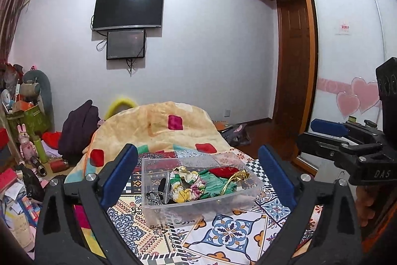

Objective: Organize soft objects

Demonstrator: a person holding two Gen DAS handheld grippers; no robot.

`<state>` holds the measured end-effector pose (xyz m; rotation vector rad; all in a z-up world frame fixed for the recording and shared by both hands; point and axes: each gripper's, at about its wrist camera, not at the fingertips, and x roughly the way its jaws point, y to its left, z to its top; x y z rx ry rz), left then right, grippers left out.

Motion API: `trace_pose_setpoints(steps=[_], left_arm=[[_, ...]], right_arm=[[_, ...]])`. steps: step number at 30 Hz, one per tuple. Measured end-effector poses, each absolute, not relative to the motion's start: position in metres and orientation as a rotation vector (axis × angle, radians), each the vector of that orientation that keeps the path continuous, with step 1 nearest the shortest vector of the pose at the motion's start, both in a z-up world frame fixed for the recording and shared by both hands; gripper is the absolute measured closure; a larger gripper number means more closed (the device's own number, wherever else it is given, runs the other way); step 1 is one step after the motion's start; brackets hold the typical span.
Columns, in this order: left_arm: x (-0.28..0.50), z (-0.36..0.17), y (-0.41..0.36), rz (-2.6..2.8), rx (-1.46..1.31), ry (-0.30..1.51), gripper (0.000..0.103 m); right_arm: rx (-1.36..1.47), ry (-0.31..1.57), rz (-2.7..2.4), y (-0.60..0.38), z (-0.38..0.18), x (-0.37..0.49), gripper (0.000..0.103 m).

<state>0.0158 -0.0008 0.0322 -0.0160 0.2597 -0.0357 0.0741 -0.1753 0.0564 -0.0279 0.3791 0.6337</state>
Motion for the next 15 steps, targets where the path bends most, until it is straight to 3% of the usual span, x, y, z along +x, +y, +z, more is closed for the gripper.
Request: trace_pose_setpoints(steps=[15], left_arm=[[0.0189, 0.0247, 0.0002, -0.044, -0.029, 0.274, 0.001]], right_arm=[[-0.024, 0.373, 0.64, -0.1779, 0.0498, 0.0683, 0.018]])
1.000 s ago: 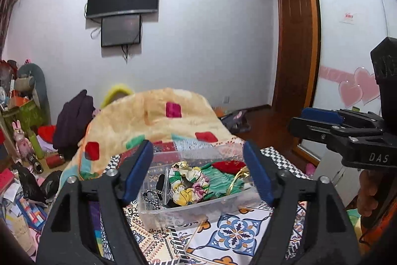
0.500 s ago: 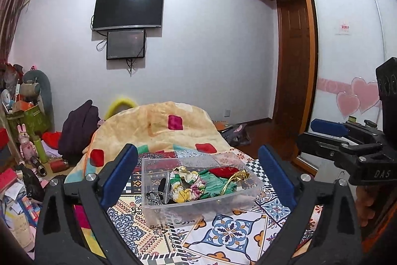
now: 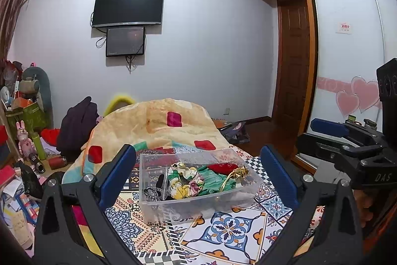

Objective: Organize soft objects

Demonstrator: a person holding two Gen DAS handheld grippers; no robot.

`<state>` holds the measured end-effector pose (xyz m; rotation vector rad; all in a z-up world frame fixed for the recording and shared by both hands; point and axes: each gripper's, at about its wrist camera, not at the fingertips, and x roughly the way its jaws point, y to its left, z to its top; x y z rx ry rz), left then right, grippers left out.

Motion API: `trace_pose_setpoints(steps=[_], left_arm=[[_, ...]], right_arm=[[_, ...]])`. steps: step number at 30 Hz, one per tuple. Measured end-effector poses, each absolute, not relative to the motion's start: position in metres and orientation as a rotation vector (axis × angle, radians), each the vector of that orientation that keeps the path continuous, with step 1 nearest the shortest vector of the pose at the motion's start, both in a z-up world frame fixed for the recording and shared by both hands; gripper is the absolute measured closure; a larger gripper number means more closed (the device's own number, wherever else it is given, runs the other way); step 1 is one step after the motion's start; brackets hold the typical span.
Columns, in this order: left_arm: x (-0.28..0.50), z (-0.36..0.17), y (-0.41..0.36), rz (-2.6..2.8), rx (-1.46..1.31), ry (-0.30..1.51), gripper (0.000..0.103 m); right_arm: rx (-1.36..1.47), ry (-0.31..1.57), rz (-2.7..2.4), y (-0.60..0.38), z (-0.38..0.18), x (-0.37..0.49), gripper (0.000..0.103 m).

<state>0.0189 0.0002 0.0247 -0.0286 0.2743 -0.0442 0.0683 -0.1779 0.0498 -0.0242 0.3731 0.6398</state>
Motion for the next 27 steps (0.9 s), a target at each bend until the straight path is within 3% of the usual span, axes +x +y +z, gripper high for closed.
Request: trace_pose_setpoints(steps=[27], left_arm=[[0.0197, 0.0207, 0.0009, -0.045, -0.037, 0.287, 0.0]], right_arm=[[-0.017, 0.378, 0.652, -0.1758, 0.0492, 0.0636, 0.018]])
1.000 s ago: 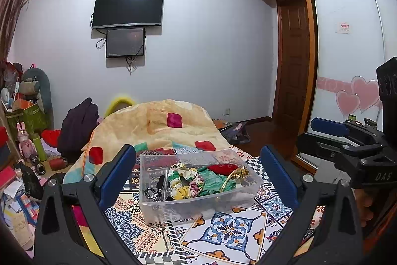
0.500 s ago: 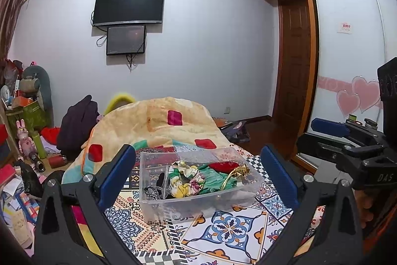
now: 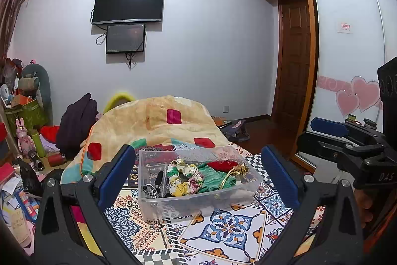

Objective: Organize soft objects

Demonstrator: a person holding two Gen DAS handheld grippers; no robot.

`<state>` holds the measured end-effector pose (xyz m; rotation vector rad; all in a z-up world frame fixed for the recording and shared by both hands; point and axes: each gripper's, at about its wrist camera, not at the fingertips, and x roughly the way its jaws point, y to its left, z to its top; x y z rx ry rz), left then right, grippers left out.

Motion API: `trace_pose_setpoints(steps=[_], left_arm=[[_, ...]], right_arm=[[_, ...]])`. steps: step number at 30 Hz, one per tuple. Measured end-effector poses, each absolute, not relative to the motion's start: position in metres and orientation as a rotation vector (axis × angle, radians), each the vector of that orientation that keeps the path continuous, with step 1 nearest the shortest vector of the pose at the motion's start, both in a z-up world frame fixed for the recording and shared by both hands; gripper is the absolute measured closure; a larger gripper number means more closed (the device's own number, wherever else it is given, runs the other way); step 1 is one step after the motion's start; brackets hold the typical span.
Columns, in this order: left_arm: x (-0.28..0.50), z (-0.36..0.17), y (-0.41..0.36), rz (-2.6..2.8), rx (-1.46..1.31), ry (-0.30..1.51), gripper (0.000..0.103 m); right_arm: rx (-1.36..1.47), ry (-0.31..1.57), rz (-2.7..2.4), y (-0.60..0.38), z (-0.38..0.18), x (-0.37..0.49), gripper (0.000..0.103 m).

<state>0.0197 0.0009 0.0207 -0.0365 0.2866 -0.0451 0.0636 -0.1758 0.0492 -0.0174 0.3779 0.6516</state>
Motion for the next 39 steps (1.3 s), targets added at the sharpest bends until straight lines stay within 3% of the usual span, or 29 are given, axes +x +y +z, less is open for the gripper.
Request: trace_pose_setpoints(steps=[15, 22, 39], left_arm=[[0.0195, 0.0195, 0.0019, -0.053, -0.048, 0.288, 0.0], [0.0189, 0.0195, 0.0017, -0.058, -0.052, 0.291, 0.0], [0.019, 0.0204, 0.0023, -0.062, -0.05, 0.296, 0.0]], right_arm=[[-0.01, 0.384, 0.652, -0.1762, 0.05, 0.0623, 0.018], [0.008, 0.373, 0.647, -0.1782, 0.052, 0.062, 0.002], [0.003, 0.393, 0.627, -0.1764, 0.0459, 0.0656, 0.0]])
